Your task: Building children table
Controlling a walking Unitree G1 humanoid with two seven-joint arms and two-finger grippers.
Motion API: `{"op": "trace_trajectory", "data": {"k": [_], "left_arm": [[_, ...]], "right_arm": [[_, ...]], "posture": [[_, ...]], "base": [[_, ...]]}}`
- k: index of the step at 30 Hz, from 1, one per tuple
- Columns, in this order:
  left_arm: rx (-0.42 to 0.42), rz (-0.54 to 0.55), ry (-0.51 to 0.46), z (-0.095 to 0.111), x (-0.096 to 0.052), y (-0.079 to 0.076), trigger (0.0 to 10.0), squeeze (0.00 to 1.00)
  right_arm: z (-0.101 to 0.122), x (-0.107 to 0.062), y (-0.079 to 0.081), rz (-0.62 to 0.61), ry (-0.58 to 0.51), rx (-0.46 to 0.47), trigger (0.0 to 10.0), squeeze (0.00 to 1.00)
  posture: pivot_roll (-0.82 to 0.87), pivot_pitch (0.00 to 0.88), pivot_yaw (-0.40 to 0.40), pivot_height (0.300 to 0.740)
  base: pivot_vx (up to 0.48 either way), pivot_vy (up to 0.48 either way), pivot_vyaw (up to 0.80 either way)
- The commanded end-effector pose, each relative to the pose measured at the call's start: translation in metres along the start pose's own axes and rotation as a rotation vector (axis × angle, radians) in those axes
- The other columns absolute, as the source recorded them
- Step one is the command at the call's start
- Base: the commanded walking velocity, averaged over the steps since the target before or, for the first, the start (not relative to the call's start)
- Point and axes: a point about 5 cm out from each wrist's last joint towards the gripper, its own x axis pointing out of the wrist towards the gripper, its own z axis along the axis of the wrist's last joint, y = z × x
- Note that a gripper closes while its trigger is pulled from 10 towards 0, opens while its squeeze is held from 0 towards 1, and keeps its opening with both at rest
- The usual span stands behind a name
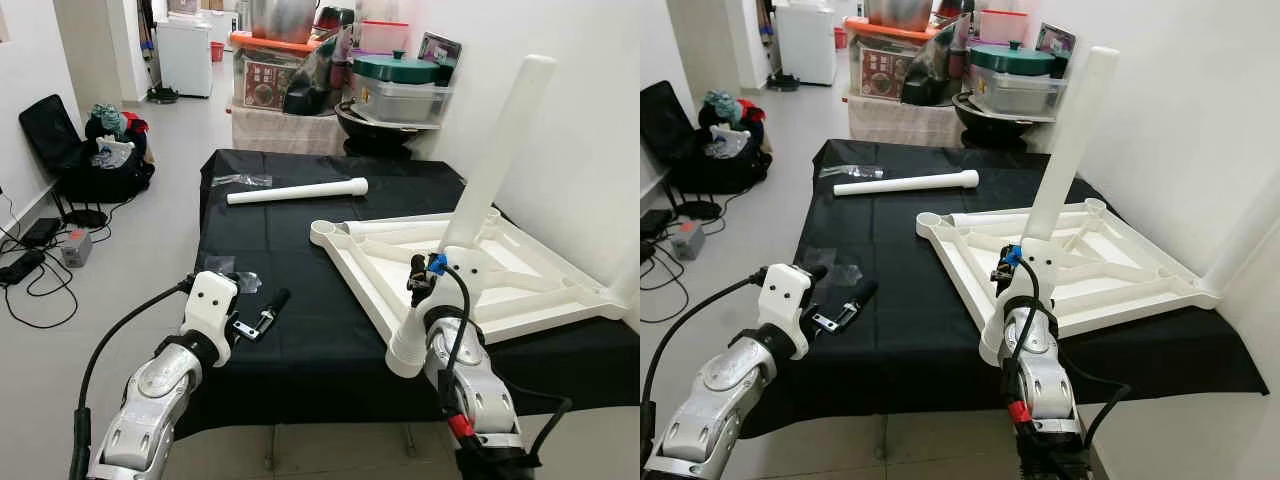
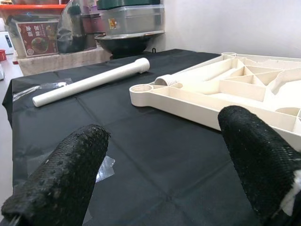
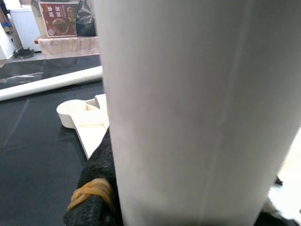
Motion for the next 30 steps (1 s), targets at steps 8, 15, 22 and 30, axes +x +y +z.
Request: {"op": "trace_trajectory", "data": {"k": [8,15,22,30], "left_arm": [[0.013,-0.021,-0.002,-0.001,0.006,-0.003,10.0,0.00],[0.022,-0.029,-0.005,0.000,0.007,-0.002,10.0,0.00],[0.022,-0.010,-0.010,0.000,0.006,-0.001,10.0,0.00],[0.014,-0.003,-0.002,-0.003,0.003,-0.003,10.0,0.00]], "right_arm": [[-0.032,-0.012,0.001,0.311,0.071,0.035,10.0,0.00],[-0.029,-0.036,0.024,0.752,0.042,-0.074,10.0,0.00],[-0.031,-0.032,0.025,0.870,0.067,-0.113,10.0,0.00],[-0.032,-0.020,0.016,0.805,0.080,-0.072,10.0,0.00]], "posture": [[0.01,0.000,-0.059,0.740],[0.03,0.000,-0.059,0.740],[0.05,0.000,-0.089,0.740],[0.04,0.000,-0.097,0.740]], "base": [[0.000,0.000,0.00],[0.000,0.000,0.00],[0.000,0.000,0.00],[0.000,0.000,0.00]]}}
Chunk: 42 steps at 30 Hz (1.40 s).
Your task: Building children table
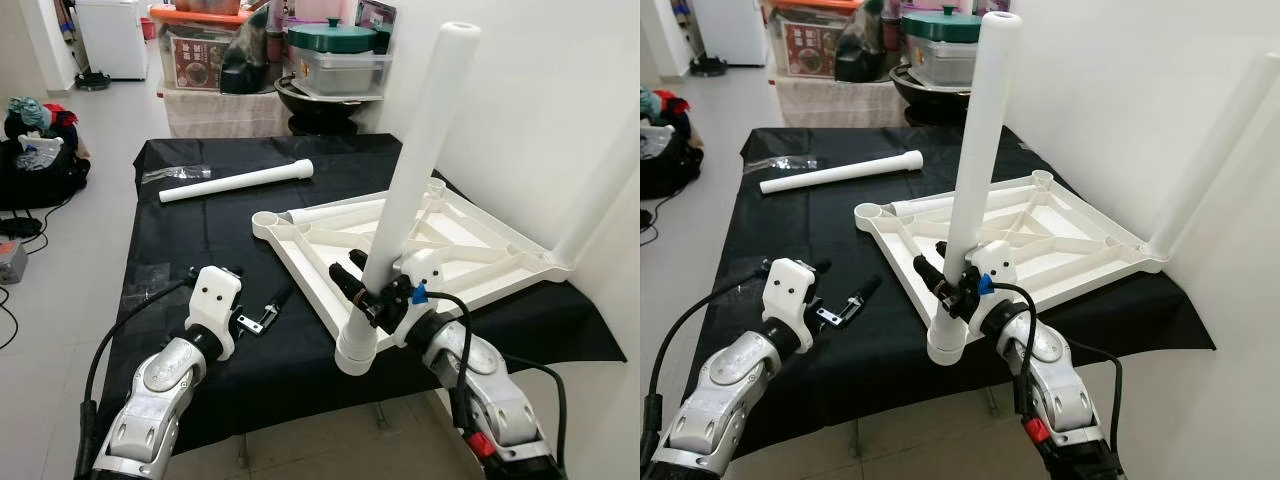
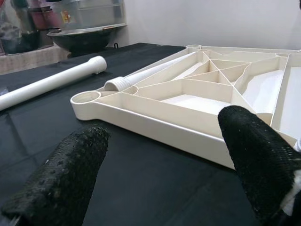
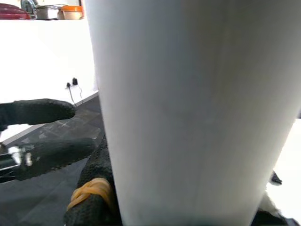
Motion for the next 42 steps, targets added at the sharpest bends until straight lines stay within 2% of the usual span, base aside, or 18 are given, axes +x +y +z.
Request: {"op": "trace_trajectory", "data": {"k": [1,2,4,5,7,8,9,10,12,13,14,32,42], "left_arm": [[0.000,-0.006,0.010,-0.003,-0.001,-0.002,10.0,0.00],[0.000,-0.006,0.010,-0.003,-0.001,-0.002,10.0,0.00],[0.001,-0.008,0.013,-0.003,0.000,-0.002,10.0,0.00],[0.001,-0.008,0.013,-0.003,0.000,-0.002,10.0,0.00],[0.003,-0.010,0.010,-0.002,0.002,-0.001,10.0,0.00],[0.003,-0.010,0.010,-0.002,0.002,-0.001,10.0,0.00],[0.004,-0.009,0.009,-0.002,0.003,-0.001,10.0,0.00],[0.004,-0.009,0.009,-0.002,0.003,-0.001,10.0,0.00],[0.004,-0.012,0.010,-0.002,0.002,-0.003,10.0,0.00],[0.004,-0.012,0.010,-0.002,0.002,-0.003,10.0,0.00],[0.003,-0.014,0.011,-0.003,0.001,-0.004,10.0,0.00],[0.009,-0.012,0.011,-0.002,0.002,0.000,10.0,0.00],[0.005,-0.011,0.009,-0.002,0.003,-0.003,10.0,0.00]], "right_arm": [[-0.044,-0.012,-0.010,-0.124,0.189,0.097,10.0,0.00],[-0.044,-0.012,-0.010,-0.124,0.189,0.097,10.0,0.00],[-0.048,-0.015,-0.025,-0.301,0.211,0.113,10.0,0.00],[-0.048,-0.015,-0.025,-0.301,0.211,0.113,10.0,0.00],[-0.052,-0.021,-0.041,-0.523,0.240,0.149,10.0,0.00],[-0.052,-0.021,-0.041,-0.523,0.240,0.149,10.0,0.00],[-0.055,-0.024,-0.045,-0.610,0.248,0.170,10.0,0.00],[-0.055,-0.024,-0.045,-0.610,0.248,0.170,10.0,0.00],[-0.054,-0.027,-0.044,-0.716,0.260,0.162,10.0,0.00],[-0.054,-0.027,-0.044,-0.716,0.260,0.162,10.0,0.00],[-0.054,-0.028,-0.042,-0.772,0.267,0.160,10.0,0.00],[-0.057,-0.028,-0.044,-0.955,0.312,0.162,10.0,0.00],[-0.056,-0.027,-0.043,-0.961,0.314,0.148,10.0,0.00]], "posture": [[0.02,0.000,-0.087,0.740],[0.02,0.000,-0.087,0.740],[0.02,0.000,-0.084,0.740],[0.02,0.000,-0.084,0.740],[0.01,0.000,-0.080,0.740],[0.01,0.000,-0.080,0.740],[0.01,0.000,-0.078,0.740],[0.01,0.000,-0.078,0.740],[0.01,0.000,-0.076,0.740],[0.01,0.000,-0.076,0.740],[0.01,0.000,-0.078,0.740],[0.02,0.000,-0.075,0.740],[0.02,0.000,-0.078,0.740]], "base": [[0.000,0.000,0.00],[0.000,0.000,0.00],[0.000,0.000,0.00],[0.000,0.000,0.00],[0.000,0.000,0.00],[0.000,0.000,0.00],[0.000,0.000,0.00],[0.000,0.000,0.00],[0.000,0.000,0.00],[0.000,0.000,0.00],[0.000,0.000,0.00],[0.000,0.000,0.00],[0.000,0.000,0.00]]}}
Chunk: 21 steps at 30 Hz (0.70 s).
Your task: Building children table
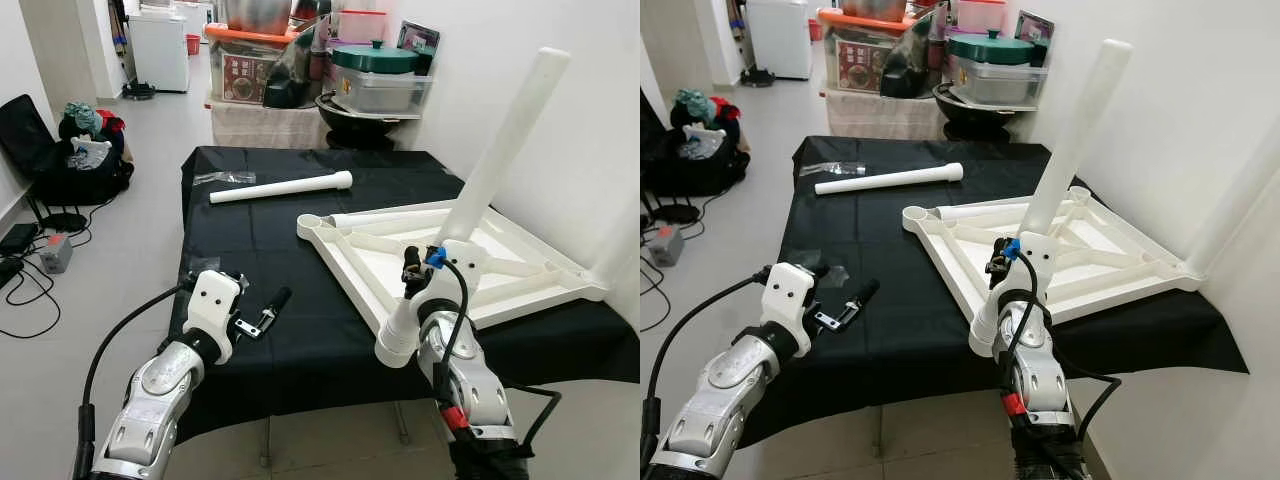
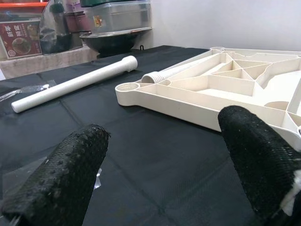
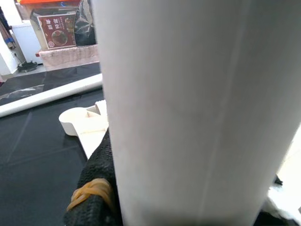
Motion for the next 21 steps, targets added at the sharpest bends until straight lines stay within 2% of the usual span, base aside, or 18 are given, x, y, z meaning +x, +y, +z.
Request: {"op": "trace_trajectory", "data": {"k": [1,13,15,16,21], "left_arm": [[0.002,-0.011,0.001,0.000,0.002,-0.005,10.0,0.00],[-0.001,-0.009,0.001,-0.001,0.001,-0.004,10.0,0.00],[-0.003,-0.011,0.000,-0.001,0.002,-0.005,10.0,0.00],[-0.003,-0.015,-0.003,0.000,0.004,-0.006,10.0,0.00],[-0.007,-0.020,0.002,-0.002,0.003,-0.007,10.0,0.00]], "right_arm": [[-0.044,-0.005,-0.032,-0.147,0.208,-0.075,10.0,0.00],[-0.042,-0.003,-0.032,-0.124,0.211,-0.096,10.0,0.00],[-0.038,-0.005,-0.019,0.070,0.180,0.006,10.0,0.00],[-0.036,-0.007,-0.013,0.142,0.179,0.008,10.0,0.00],[-0.037,-0.010,-0.010,0.184,0.178,-0.027,10.0,0.00]], "posture": [[0.02,0.000,-0.078,0.740],[0.02,0.000,-0.084,0.740],[0.01,0.000,-0.080,0.740],[0.01,0.000,-0.080,0.740],[0.01,0.000,-0.084,0.740]], "base": [[0.000,0.000,0.00],[0.000,0.000,0.00],[0.000,0.000,0.00],[0.000,0.000,0.00],[0.000,0.000,0.00]]}}
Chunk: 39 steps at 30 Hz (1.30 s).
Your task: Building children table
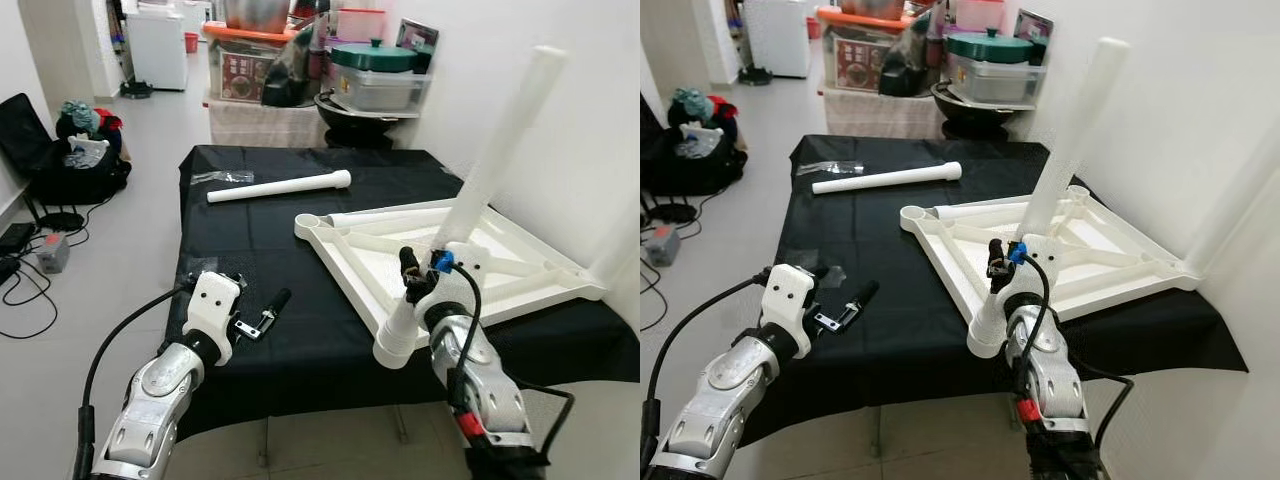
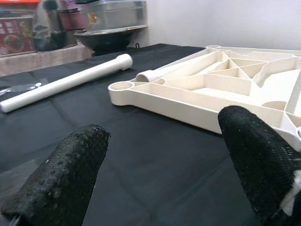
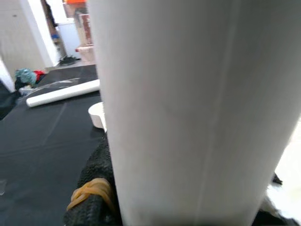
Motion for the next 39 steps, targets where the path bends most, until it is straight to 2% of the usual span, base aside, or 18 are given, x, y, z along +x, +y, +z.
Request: {"op": "trace_trajectory", "data": {"k": [1,8,9,10,11,12,13,14,16,17,19,21,22,23,27,37,38,39], "left_arm": [[-0.001,-0.020,0.000,-0.001,0.003,-0.005,10.0,0.00],[0.002,-0.019,-0.002,0.000,0.004,-0.005,10.0,0.00],[0.002,-0.019,-0.005,0.001,0.005,-0.005,10.0,0.00],[0.002,-0.019,-0.005,0.001,0.005,-0.005,10.0,0.00],[-0.001,-0.022,-0.007,0.000,0.005,-0.007,10.0,0.00],[-0.002,-0.023,-0.007,0.000,0.005,-0.007,10.0,0.00],[-0.002,-0.023,-0.007,0.000,0.005,-0.007,10.0,0.00],[-0.005,-0.031,-0.007,-0.001,0.005,-0.009,10.0,0.00],[-0.005,-0.033,-0.007,-0.001,0.005,-0.010,10.0,0.00],[0.000,-0.034,-0.004,0.000,0.005,-0.009,10.0,0.00],[0.000,-0.034,-0.004,0.000,0.005,-0.009,10.0,0.00],[0.005,-0.031,-0.005,0.001,0.006,-0.006,10.0,0.00],[0.005,-0.031,-0.005,0.001,0.006,-0.006,10.0,0.00],[0.007,-0.030,-0.007,0.001,0.007,-0.005,10.0,0.00],[0.003,-0.028,-0.009,0.001,0.006,-0.007,10.0,0.00],[0.002,-0.026,-0.007,0.000,0.004,-0.008,10.0,0.00],[0.005,-0.017,-0.003,0.000,0.002,-0.006,10.0,0.00],[0.007,-0.009,-0.001,0.000,0.000,-0.004,10.0,0.00]], "right_arm": [[-0.040,-0.007,-0.008,-0.031,0.195,-0.008,10.0,0.00],[-0.040,-0.004,-0.013,-0.077,0.200,-0.002,10.0,0.00],[-0.037,-0.005,-0.009,-0.025,0.179,0.024,10.0,0.00],[-0.037,-0.005,-0.009,-0.025,0.179,0.024,10.0,0.00],[-0.028,-0.008,0.007,0.194,0.118,0.058,10.0,0.00],[-0.024,-0.011,0.013,0.291,0.097,0.060,10.0,0.00],[-0.024,-0.011,0.013,0.291,0.097,0.060,10.0,0.00],[-0.018,-0.019,0.026,0.518,0.082,0.066,10.0,0.00],[-0.017,-0.021,0.028,0.563,0.081,0.069,10.0,0.00],[-0.012,-0.029,0.037,0.714,0.076,0.030,10.0,0.00],[-0.012,-0.029,0.037,0.714,0.076,0.030,10.0,0.00],[-0.006,-0.039,0.049,0.930,0.084,-0.014,10.0,0.00],[-0.006,-0.039,0.049,0.930,0.084,-0.014,10.0,0.00],[-0.005,-0.041,0.052,0.998,0.091,-0.022,10.0,0.00],[-0.008,-0.035,0.054,1.043,0.110,-0.041,10.0,0.00],[-0.011,-0.027,0.052,1.031,0.118,-0.024,10.0,0.00],[-0.013,-0.015,0.049,0.930,0.108,-0.016,10.0,0.00],[-0.015,-0.001,0.039,0.725,0.097,-0.013,10.0,0.00]], "posture": [[0.01,0.000,-0.084,0.740],[0.01,0.000,-0.090,0.740],[0.01,0.000,-0.091,0.740],[0.01,0.000,-0.091,0.740],[0.01,0.000,-0.086,0.740],[0.01,0.000,-0.086,0.740],[0.01,0.000,-0.086,0.740],[0.01,0.000,-0.084,0.740],[0.01,0.000,-0.084,0.740],[0.02,0.000,-0.086,0.740],[0.02,0.000,-0.086,0.740],[0.02,0.000,-0.091,0.740],[0.02,0.000,-0.091,0.740],[0.02,0.000,-0.091,0.740],[0.03,0.000,-0.098,0.740],[0.05,0.000,-0.109,0.740],[0.05,0.000,-0.112,0.740],[0.04,0.000,-0.111,0.740]], "base": [[0.000,0.000,0.00],[0.000,0.000,0.00],[0.000,0.000,0.00],[0.000,0.000,0.00],[0.000,0.000,0.00],[0.000,0.000,0.00],[0.000,0.000,0.00],[0.000,0.000,0.00],[0.000,0.000,0.00],[0.000,0.000,0.00],[0.000,0.000,0.00],[0.000,0.000,0.00],[0.000,0.000,0.00],[0.000,0.000,0.00],[0.000,0.000,0.00],[0.000,0.000,0.00],[0.000,0.000,0.00],[0.000,0.000,0.00]]}}
